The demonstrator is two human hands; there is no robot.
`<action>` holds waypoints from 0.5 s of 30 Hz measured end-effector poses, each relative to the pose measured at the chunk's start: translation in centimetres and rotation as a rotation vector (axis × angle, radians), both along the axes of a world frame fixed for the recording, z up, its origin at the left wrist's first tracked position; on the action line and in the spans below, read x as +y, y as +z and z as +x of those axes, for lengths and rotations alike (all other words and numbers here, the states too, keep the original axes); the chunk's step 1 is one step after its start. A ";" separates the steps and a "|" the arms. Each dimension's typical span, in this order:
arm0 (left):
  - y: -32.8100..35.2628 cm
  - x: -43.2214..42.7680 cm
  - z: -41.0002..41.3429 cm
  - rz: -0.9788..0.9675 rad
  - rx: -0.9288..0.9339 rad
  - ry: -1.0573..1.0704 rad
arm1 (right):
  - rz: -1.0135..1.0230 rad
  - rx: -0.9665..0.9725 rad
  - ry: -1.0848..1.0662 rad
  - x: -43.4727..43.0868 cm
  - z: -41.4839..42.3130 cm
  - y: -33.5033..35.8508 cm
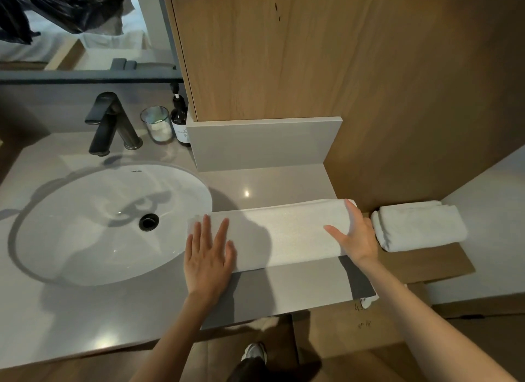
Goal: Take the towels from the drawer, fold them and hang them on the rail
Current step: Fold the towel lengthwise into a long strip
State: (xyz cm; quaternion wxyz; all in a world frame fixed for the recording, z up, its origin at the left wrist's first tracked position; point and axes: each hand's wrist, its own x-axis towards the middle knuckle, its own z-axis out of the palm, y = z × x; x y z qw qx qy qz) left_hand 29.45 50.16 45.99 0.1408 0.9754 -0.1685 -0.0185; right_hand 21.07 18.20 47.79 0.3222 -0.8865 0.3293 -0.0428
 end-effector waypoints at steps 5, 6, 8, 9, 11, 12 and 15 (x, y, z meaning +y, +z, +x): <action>0.9 -1.6 -2.0 -0.046 0.087 0.039 | -0.017 -0.235 0.045 0.2 -1.5 3.7; 1.5 -2.2 -2.1 -0.059 0.135 0.034 | -0.021 -0.286 0.051 0.3 -1.9 4.8; 3.1 -3.5 -2.2 -0.148 0.225 0.021 | -0.020 -0.380 0.080 0.7 -2.7 7.4; 4.3 -4.3 -2.1 -0.224 0.242 -0.007 | -0.022 -0.418 0.095 0.8 -3.1 8.6; 7.0 -6.6 -2.0 -0.384 0.217 -0.133 | -0.027 -0.474 0.125 0.9 -4.2 11.2; 8.5 -8.0 -1.9 -0.447 0.218 -0.205 | -0.032 -0.498 0.139 0.8 -4.8 12.5; 14.1 -12.5 -2.2 -0.445 0.240 -0.407 | -0.044 -0.565 0.176 0.3 -7.1 16.6</action>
